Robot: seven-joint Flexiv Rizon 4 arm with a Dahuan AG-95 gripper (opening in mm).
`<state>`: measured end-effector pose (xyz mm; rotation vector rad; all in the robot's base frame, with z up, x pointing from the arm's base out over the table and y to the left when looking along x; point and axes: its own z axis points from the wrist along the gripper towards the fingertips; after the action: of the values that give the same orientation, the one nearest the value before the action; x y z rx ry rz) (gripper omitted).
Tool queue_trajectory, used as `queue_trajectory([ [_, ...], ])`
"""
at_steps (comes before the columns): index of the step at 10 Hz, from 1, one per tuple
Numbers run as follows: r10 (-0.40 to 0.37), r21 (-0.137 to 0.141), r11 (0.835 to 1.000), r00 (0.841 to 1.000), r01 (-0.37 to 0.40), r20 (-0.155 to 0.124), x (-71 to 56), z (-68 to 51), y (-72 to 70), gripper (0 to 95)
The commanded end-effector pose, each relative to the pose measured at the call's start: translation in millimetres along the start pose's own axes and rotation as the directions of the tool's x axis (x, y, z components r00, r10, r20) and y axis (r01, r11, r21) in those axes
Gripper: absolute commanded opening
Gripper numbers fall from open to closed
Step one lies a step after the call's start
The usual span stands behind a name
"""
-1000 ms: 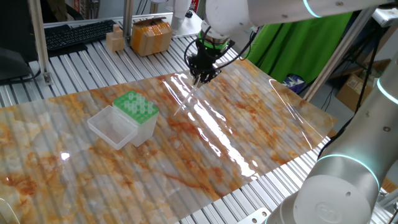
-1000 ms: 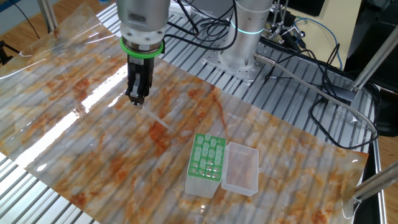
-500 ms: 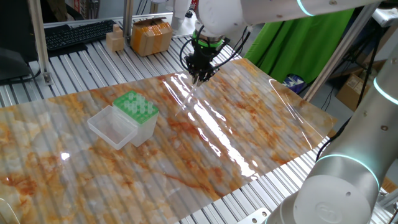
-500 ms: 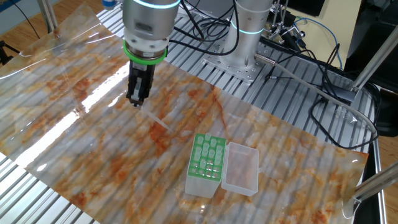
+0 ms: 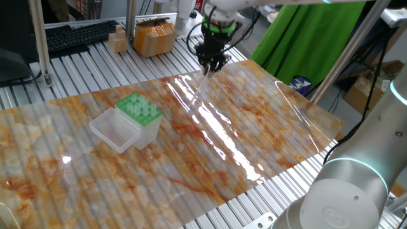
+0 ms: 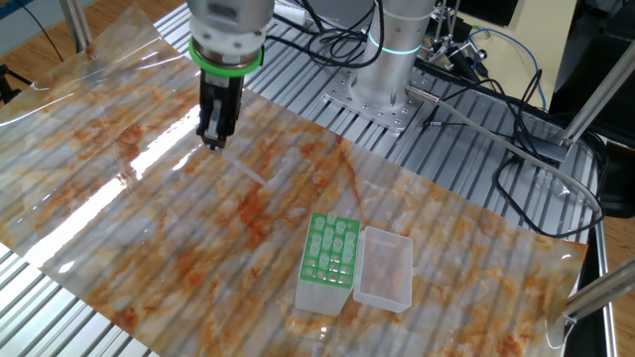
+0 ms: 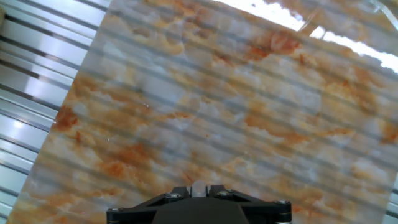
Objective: Insert a large pipette tip into the holder for large pipette tips
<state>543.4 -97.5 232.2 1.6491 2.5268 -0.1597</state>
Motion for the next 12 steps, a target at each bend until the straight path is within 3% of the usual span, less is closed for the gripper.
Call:
queue_trajectory([
  [1, -0.005, -0.003, 1.000, 1.000, 0.005, 0.016, -0.3, -13.1, -8.6, 0.0],
  [3, -0.006, 0.003, 1.000, 1.000, 0.006, 0.027, -2.2, -29.3, -16.4, 0.0],
  [6, 0.008, -0.004, 1.000, 1.000, -0.008, 0.015, -5.6, -47.8, -27.1, 0.0],
  [8, 0.007, 0.007, 1.000, 1.000, -0.007, 0.018, -4.6, -50.1, -28.5, 0.0],
  [12, 0.007, 0.011, 1.000, 1.000, -0.007, -0.027, -7.9, -55.8, -32.5, 0.0],
])
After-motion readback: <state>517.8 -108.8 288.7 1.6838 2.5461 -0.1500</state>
